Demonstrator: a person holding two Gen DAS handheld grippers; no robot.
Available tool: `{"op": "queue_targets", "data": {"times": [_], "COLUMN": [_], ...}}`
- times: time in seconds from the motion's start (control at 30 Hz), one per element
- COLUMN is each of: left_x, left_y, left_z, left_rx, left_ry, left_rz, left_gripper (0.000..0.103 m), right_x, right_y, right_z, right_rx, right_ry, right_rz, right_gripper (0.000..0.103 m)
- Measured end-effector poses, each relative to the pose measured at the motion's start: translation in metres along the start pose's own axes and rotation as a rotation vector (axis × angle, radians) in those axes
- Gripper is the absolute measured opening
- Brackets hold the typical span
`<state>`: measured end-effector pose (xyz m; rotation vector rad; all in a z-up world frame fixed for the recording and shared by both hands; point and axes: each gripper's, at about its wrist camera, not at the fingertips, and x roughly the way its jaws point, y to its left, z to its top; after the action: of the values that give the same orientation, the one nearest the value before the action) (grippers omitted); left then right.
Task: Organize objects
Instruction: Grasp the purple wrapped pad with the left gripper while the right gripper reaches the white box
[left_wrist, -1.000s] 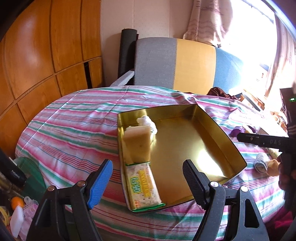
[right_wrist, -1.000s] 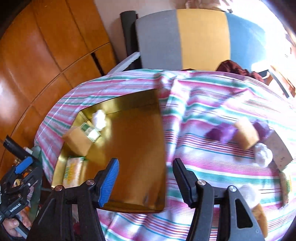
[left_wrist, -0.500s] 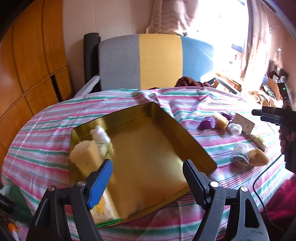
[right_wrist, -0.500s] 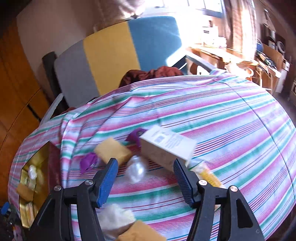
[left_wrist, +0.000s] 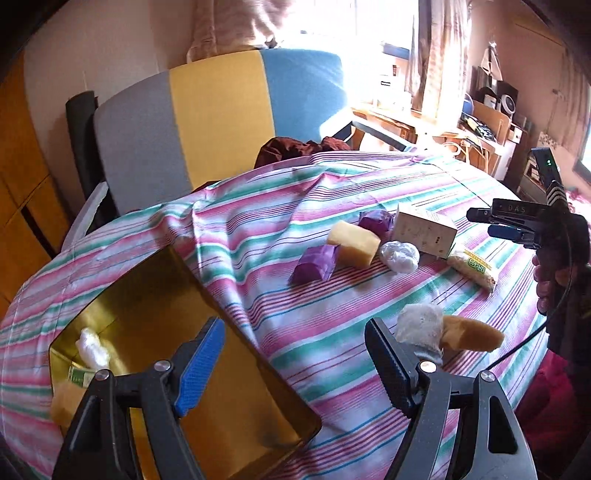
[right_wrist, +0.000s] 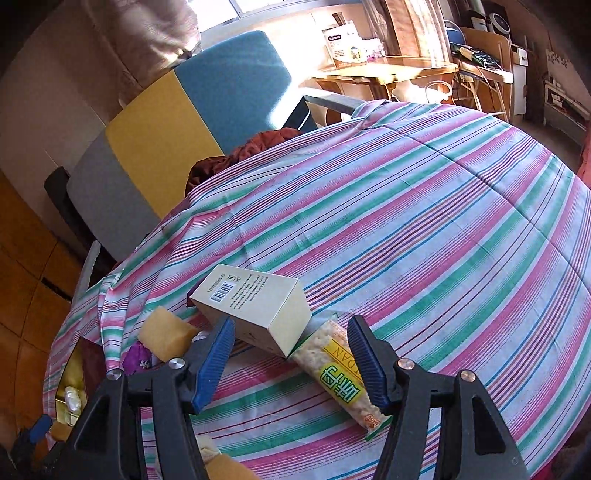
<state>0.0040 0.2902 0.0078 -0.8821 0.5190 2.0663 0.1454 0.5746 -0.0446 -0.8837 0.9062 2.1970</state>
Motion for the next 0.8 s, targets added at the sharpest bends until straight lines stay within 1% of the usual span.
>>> {"op": "queue_targets", "data": {"times": [0.07,0.13,0.17,0.23,0.33,0.4,0.5,0.6,0.67,0.73,0.8], "left_x": [0.012,0.026,0.033,0.048,0.073,0.091,0.116,0.134,0.146,0.159,0.171], "left_y": [-0.009,-0.013,-0.015,-0.016,-0.013,-0.009,-0.006,-0.006,-0.006,-0.006,-0.005], "left_z": [0.01,0.019,0.023,0.032,0.043,0.049,0.055,0.06,0.061,0.062,0.06], "left_rx": [0.034,0.049,0.048,0.038,0.013,-0.002,0.007,0.017,0.023,0.029,0.018], "left_ry": [0.012,0.037,0.054,0.085,0.132,0.167,0.218,0.247,0.259,0.283,0.309], "left_rz": [0.004,0.004,-0.009,-0.034,-0.05,-0.048,-0.042,-0.046,-0.031,-0.039,-0.048], "left_gripper": [0.086,0.086,0.086,0.086,0.085,0.082,0.081,0.081,0.081,0.081,0.071], "right_x": [-0.001,-0.003,-0.003,-0.003,-0.005,-0.005,-0.005,-0.003,-0.002,-0.002,0.0], "right_y": [0.002,0.002,0.002,0.003,0.004,0.005,0.004,0.004,0.003,0.003,0.003], "right_z": [0.0,0.0,0.0,0.0,0.0,0.001,0.001,0.002,0.002,0.002,0.002], "right_rx": [-0.006,-0.005,-0.003,0.0,-0.004,-0.005,0.001,-0.005,-0.003,-0.002,-0.004], "right_ry": [0.001,0.002,0.001,0.006,0.005,0.004,0.009,0.015,0.017,0.018,0.023], "right_rz": [0.005,0.016,0.019,0.028,0.038,0.042,0.05,0.047,0.045,0.043,0.039], "right_gripper": [0.065,0.066,0.066,0.066,0.066,0.066,0.066,0.066,0.066,0.066,0.066]}}
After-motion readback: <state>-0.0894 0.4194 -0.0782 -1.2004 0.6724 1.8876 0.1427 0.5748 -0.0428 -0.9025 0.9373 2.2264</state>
